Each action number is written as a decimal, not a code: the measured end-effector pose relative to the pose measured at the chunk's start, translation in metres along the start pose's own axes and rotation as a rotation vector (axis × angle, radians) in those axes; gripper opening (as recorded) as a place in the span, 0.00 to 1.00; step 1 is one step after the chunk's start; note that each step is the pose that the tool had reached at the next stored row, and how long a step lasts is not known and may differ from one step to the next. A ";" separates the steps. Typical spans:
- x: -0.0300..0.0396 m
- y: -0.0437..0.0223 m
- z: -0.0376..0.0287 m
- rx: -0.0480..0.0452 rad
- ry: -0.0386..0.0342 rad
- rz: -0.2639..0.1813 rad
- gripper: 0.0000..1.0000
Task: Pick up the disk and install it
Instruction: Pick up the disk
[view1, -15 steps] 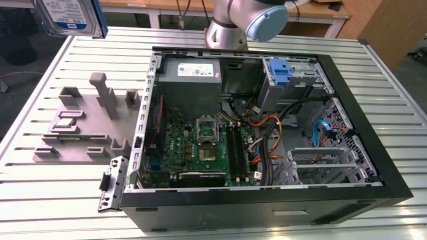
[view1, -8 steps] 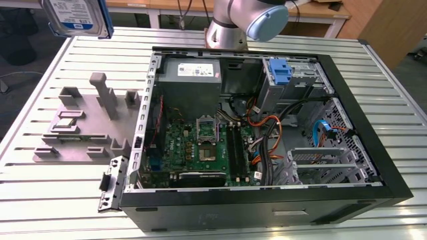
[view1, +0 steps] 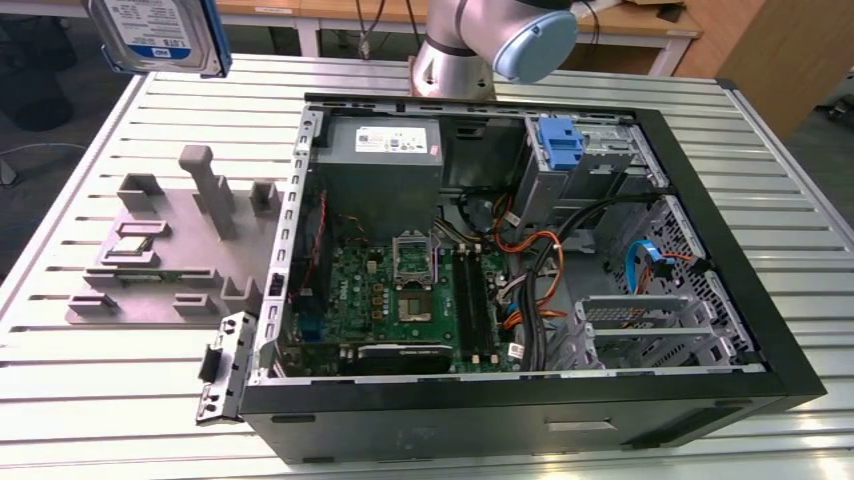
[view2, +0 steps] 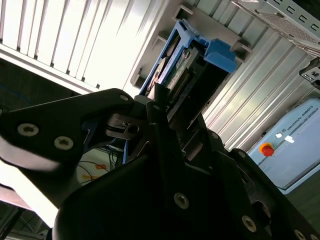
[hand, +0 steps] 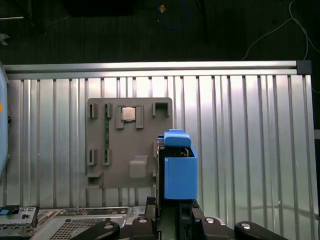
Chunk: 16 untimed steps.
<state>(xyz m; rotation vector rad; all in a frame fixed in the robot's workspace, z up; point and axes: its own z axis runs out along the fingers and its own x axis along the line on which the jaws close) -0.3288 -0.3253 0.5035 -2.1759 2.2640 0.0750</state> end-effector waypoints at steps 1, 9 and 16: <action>0.0000 0.0000 0.0000 0.0000 0.0000 0.000 0.35; -0.0002 -0.0060 -0.0002 0.0001 0.0000 0.000 0.35; -0.0006 -0.0148 -0.0004 0.0001 -0.0001 0.000 0.35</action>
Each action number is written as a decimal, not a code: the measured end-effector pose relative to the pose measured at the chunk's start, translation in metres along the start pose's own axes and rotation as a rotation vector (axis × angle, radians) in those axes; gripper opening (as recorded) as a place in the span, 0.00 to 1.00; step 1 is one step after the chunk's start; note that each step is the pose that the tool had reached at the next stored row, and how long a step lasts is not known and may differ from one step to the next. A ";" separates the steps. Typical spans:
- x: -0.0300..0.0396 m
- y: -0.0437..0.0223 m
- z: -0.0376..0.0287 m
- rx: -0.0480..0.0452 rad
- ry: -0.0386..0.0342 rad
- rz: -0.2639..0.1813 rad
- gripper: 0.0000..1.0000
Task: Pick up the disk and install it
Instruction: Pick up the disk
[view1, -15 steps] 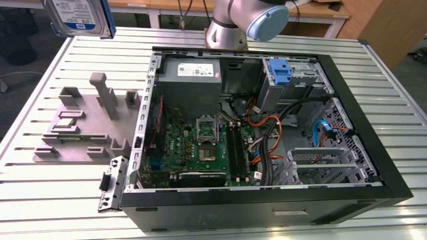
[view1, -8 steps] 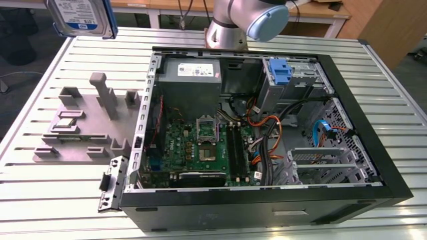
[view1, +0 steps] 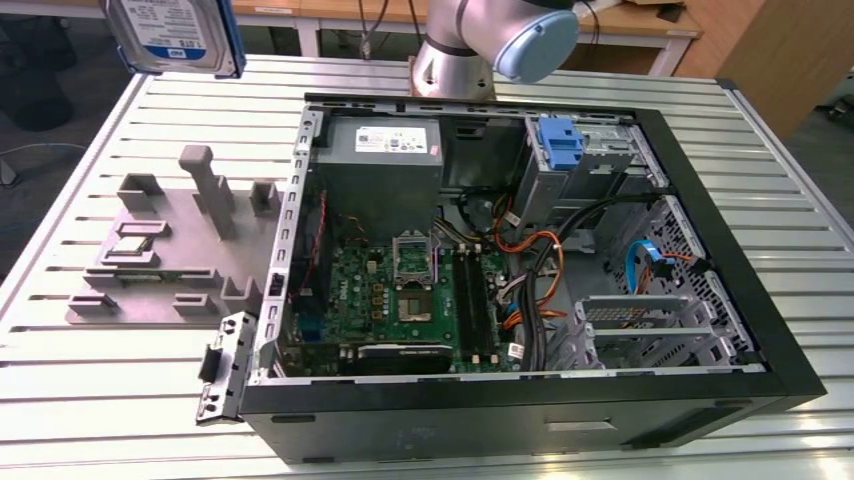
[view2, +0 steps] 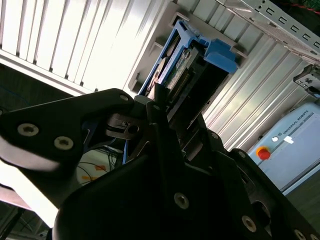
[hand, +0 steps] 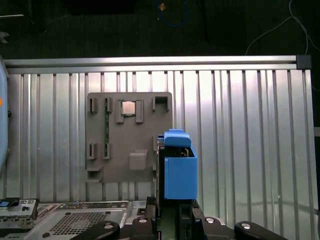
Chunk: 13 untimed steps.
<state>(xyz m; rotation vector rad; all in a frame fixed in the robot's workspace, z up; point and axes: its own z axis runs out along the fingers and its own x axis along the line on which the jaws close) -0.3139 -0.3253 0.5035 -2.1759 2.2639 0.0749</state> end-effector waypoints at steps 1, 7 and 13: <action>-0.0001 -0.0013 -0.0001 0.0000 0.0000 0.000 0.35; -0.0004 -0.0082 -0.0003 0.0000 0.0000 0.000 0.35; -0.0006 -0.0155 -0.0005 0.0000 0.0000 0.000 0.35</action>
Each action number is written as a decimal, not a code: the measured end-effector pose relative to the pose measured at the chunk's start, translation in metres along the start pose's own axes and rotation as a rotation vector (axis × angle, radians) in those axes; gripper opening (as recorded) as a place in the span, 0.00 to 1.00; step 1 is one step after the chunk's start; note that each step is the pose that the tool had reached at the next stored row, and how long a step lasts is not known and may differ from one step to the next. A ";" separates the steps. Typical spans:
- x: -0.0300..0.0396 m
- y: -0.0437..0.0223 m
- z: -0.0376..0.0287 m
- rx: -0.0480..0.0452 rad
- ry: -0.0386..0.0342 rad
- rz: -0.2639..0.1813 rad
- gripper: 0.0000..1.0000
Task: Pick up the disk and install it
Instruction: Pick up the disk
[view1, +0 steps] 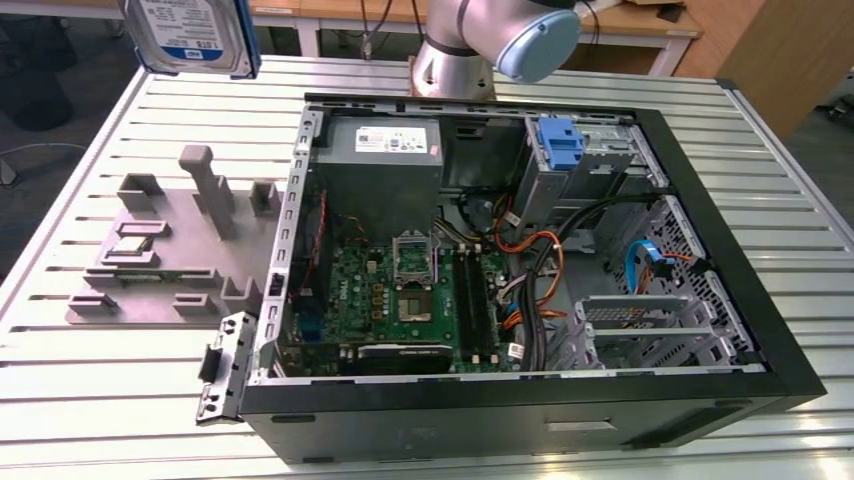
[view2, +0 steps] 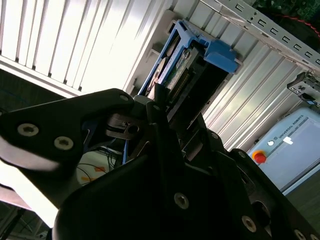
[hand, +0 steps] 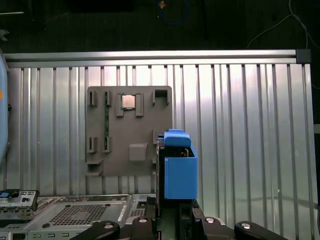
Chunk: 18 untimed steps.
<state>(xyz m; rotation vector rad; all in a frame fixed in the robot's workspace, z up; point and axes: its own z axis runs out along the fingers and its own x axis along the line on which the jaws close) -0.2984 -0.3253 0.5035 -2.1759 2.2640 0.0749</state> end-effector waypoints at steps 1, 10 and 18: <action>-0.0001 -0.0015 0.0000 0.0000 0.0000 0.000 0.35; -0.0005 -0.0112 -0.0004 0.0000 0.0000 0.000 0.35; 0.0080 -0.0135 -0.0007 0.0000 0.0000 0.000 0.35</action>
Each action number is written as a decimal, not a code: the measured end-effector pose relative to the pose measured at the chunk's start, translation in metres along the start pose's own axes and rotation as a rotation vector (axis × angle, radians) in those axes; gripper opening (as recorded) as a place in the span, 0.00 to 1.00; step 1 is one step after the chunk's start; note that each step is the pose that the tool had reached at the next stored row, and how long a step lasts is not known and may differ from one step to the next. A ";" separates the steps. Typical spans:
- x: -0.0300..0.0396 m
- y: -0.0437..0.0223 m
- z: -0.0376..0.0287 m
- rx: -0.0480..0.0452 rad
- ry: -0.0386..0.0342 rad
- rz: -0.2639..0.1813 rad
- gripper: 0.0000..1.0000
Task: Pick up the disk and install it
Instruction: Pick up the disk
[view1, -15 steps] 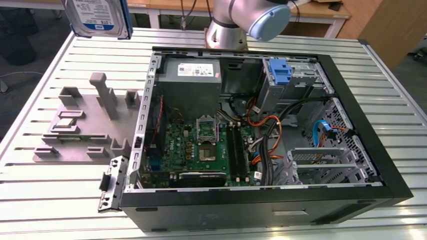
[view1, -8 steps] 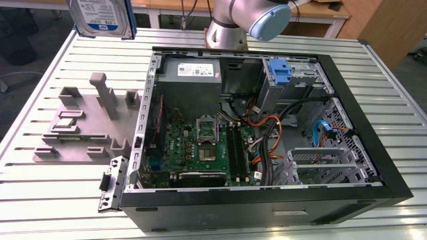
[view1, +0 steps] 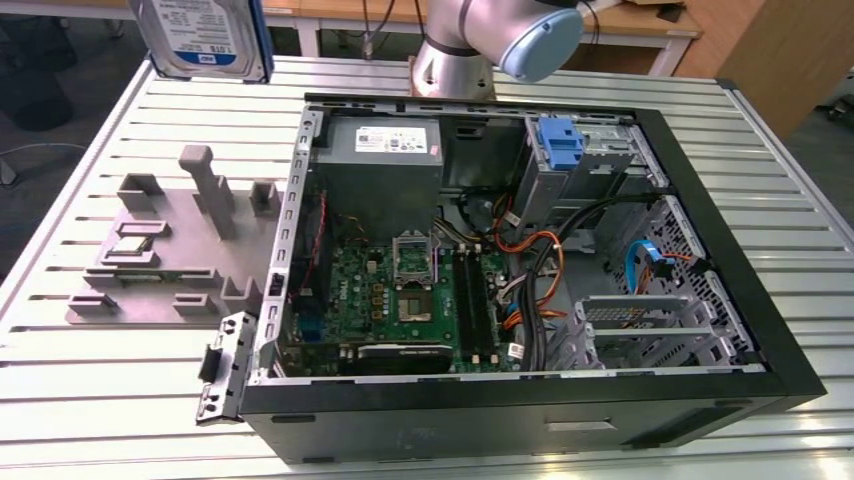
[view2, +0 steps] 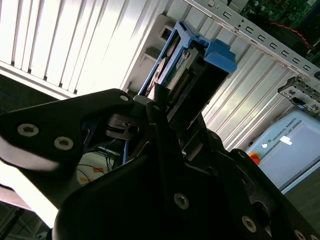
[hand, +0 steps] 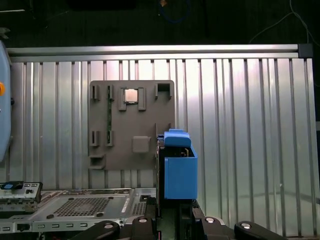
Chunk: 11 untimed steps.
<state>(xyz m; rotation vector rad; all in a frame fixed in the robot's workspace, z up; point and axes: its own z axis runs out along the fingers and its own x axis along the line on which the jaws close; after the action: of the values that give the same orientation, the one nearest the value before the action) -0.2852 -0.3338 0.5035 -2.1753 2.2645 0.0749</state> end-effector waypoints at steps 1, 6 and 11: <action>0.0020 -0.0003 -0.0001 -0.0001 0.0000 0.000 0.35; 0.0116 -0.0020 -0.0001 0.0001 -0.0001 0.001 0.35; 0.0160 -0.0028 -0.0002 0.0000 -0.0001 0.001 0.35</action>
<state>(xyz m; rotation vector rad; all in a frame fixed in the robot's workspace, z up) -0.2831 -0.3500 0.5030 -2.1740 2.2657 0.0749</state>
